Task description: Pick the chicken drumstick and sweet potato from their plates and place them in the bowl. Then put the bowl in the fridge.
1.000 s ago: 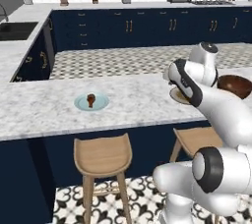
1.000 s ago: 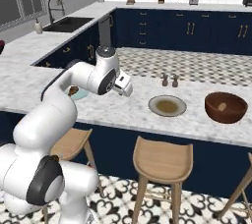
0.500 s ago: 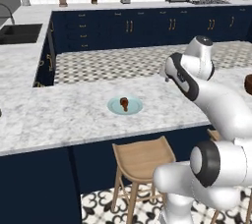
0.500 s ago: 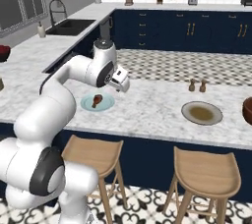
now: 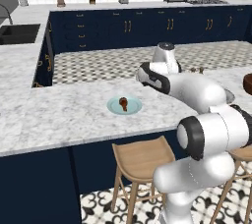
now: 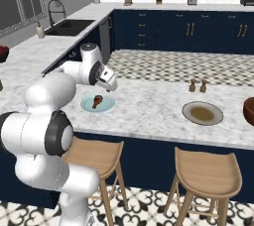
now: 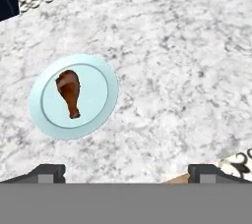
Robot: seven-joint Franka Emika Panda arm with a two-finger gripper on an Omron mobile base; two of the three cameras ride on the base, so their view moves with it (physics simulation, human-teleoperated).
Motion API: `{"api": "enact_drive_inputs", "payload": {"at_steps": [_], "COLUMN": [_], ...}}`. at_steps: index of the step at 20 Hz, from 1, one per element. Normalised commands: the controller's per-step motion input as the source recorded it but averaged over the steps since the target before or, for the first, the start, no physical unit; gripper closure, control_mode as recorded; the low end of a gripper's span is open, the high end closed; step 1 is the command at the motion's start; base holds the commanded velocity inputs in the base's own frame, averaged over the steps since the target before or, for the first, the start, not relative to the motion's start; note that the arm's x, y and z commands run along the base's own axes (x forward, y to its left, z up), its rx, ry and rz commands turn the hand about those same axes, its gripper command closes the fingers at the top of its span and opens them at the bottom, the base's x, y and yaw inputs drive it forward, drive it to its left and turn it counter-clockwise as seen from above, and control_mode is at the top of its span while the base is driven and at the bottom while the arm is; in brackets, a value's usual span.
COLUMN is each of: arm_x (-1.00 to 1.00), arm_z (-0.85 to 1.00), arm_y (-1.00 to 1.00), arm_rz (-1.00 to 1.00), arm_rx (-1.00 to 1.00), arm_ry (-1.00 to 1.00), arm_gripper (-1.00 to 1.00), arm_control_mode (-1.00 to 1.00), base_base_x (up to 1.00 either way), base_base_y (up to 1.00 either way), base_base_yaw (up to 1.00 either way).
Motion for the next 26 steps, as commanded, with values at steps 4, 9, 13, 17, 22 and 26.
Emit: {"api": "enact_drive_inputs", "payload": {"at_steps": [4,9,13,17,22,26], "arm_x": [0.68,0.43,0.55,0.57,0.24,0.57], "arm_z": [-0.51,-0.80,-0.90,-0.73,-0.22,-0.34], "arm_y": [0.91,0.65,0.26,0.00,0.02,0.00], "arm_rz": [0.34,0.34,0.09,0.00,0.00,0.00], "arm_rx": [0.00,-0.01,-0.03,-0.06,-0.02,-0.05], "arm_ry": [0.13,0.12,0.15,0.11,0.05,0.00], "arm_gripper": [-1.00,-1.00,-1.00,-1.00,-1.00,-1.00], "arm_control_mode": [-1.00,-1.00,-1.00,-1.00,-1.00,-1.00], "base_base_x": [0.00,0.00,0.00,0.00,0.00,0.00], "base_base_y": [0.00,0.00,0.00,0.00,0.00,0.00], "base_base_yaw": [0.00,0.00,0.00,0.00,0.00,0.00]}}
